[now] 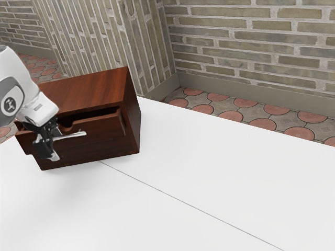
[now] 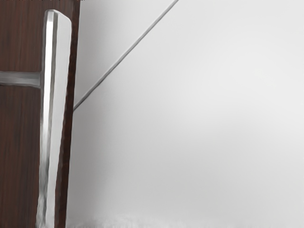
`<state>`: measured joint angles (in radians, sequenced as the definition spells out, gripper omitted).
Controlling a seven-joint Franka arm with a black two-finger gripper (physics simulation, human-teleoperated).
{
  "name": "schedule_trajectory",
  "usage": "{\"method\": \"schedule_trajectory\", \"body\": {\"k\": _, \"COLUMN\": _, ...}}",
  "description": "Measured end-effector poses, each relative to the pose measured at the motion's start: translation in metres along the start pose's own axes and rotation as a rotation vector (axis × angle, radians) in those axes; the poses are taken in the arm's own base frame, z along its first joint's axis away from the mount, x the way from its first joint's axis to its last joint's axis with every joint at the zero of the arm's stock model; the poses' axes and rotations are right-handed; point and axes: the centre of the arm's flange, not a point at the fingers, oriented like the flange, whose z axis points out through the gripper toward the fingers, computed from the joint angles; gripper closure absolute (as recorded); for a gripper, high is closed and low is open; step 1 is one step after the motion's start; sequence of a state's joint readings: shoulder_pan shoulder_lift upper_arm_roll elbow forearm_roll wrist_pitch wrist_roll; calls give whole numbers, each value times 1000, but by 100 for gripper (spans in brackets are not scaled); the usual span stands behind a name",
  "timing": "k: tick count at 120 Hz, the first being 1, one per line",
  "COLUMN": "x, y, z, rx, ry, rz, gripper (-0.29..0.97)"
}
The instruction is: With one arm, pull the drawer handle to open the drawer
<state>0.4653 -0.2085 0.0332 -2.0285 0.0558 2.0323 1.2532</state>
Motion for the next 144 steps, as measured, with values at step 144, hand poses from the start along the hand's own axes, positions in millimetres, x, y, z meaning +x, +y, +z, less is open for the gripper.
{"method": "schedule_trajectory", "body": {"k": 144, "x": 8, "y": 69, "z": -10, "rx": 35, "ry": 4, "rz": 54, "gripper": 1}}
